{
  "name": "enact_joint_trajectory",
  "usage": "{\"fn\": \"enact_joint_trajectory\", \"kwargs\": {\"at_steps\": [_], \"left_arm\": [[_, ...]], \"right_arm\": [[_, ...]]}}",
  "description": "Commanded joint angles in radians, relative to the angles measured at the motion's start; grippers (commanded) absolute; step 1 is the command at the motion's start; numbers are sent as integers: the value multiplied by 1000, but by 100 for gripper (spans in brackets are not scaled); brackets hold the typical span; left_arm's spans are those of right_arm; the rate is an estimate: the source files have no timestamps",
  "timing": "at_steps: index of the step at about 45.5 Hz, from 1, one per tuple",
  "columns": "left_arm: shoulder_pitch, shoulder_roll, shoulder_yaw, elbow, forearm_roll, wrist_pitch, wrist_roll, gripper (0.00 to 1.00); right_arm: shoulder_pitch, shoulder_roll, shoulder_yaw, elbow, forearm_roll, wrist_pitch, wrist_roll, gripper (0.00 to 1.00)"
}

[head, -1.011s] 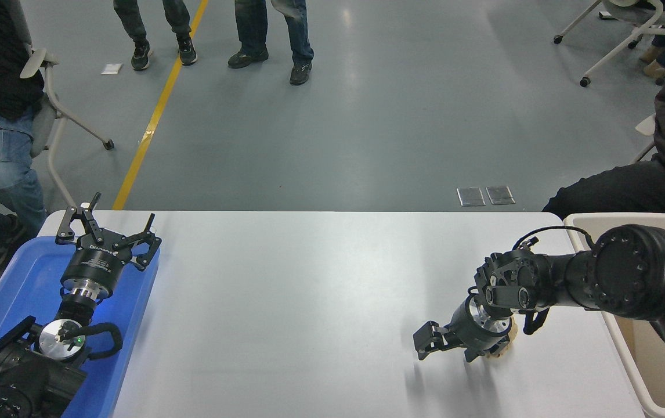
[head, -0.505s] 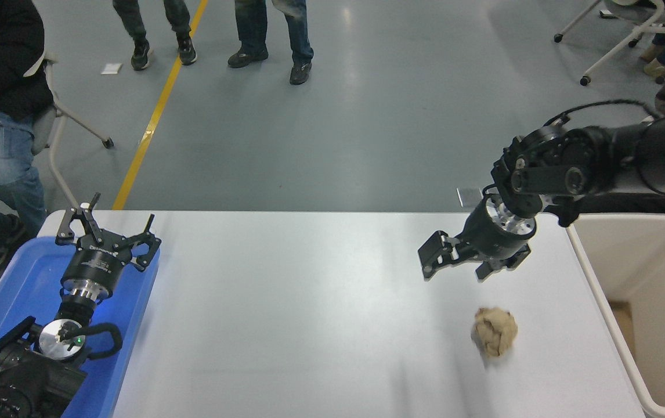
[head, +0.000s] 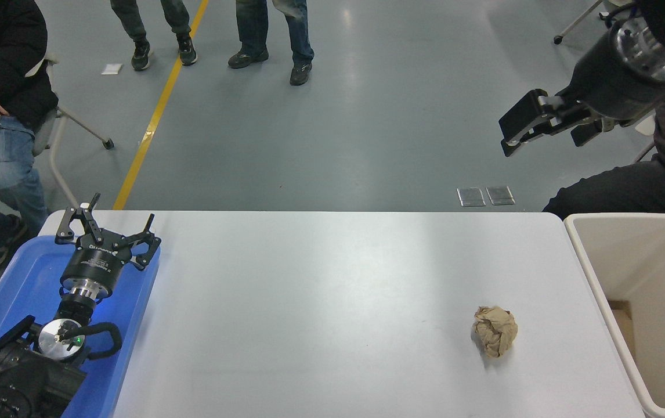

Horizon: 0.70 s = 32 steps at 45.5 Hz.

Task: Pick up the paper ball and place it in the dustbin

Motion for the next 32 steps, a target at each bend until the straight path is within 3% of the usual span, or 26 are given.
{"fn": "enact_joint_trajectory", "kwargs": {"at_steps": [1, 7, 19, 32], "left_arm": [[0, 0, 0, 0, 0, 0, 0, 99], [0, 0, 0, 0, 0, 0, 0, 99], [0, 0, 0, 0, 0, 0, 0, 99], [-2, 0, 3, -2, 2, 0, 0, 99]], "right_arm": [[-61, -18, -15, 24, -69, 2, -1, 100], [-253, -33, -17, 23, -146, -100, -6, 100], [-638, 11, 8, -46, -109, -370, -36, 100], [-955, 55, 180, -286, -86, -452, -61, 100]]}}
